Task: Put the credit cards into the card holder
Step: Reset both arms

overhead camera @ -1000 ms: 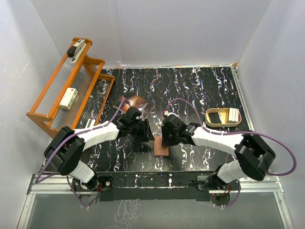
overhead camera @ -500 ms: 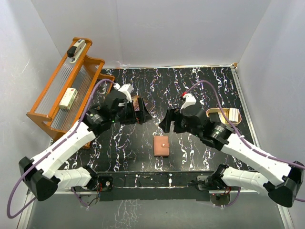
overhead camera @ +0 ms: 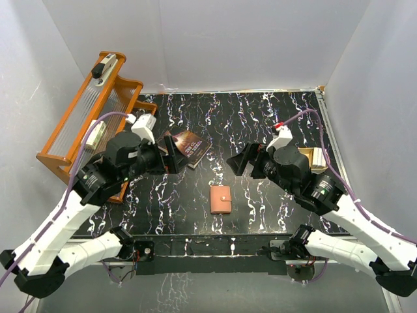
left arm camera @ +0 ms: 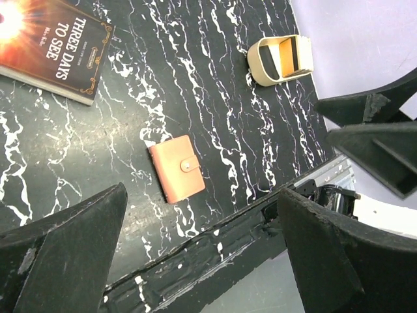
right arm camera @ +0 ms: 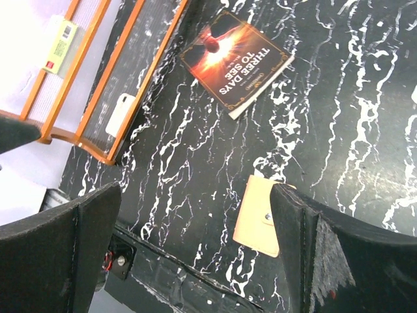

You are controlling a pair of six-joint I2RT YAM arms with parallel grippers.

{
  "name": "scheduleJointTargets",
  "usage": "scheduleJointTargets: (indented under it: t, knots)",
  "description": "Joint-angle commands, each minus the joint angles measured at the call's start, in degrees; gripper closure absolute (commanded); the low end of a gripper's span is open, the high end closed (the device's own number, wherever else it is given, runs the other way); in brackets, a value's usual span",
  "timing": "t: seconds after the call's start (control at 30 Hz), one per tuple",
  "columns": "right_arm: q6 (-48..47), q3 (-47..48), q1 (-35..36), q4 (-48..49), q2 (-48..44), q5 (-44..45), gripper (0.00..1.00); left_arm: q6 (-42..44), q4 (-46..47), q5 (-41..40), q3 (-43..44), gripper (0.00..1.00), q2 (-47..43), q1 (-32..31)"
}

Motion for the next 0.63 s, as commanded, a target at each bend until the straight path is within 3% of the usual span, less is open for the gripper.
scheduleJointTargets:
  t: [0.0,0.27,0.6]
  knots:
    - [2.8,-1.8,0.2,0.5,-2.3,5.3,0.02,-1.4,1.6,-1.7,-4.5,0.01,-6.4,0.0]
    - [2.7,-0.6,0.2,-0.2,-2.0,5.3,0.02,-3.3,4.3,-4.3,-10.8,0.01,-11.4,0.1]
    - [4.3,-0.6,0.2,0.2,-0.9,2.2,0.02,-3.5,5.4,-4.2,-12.6,0.01,-13.6,0.0]
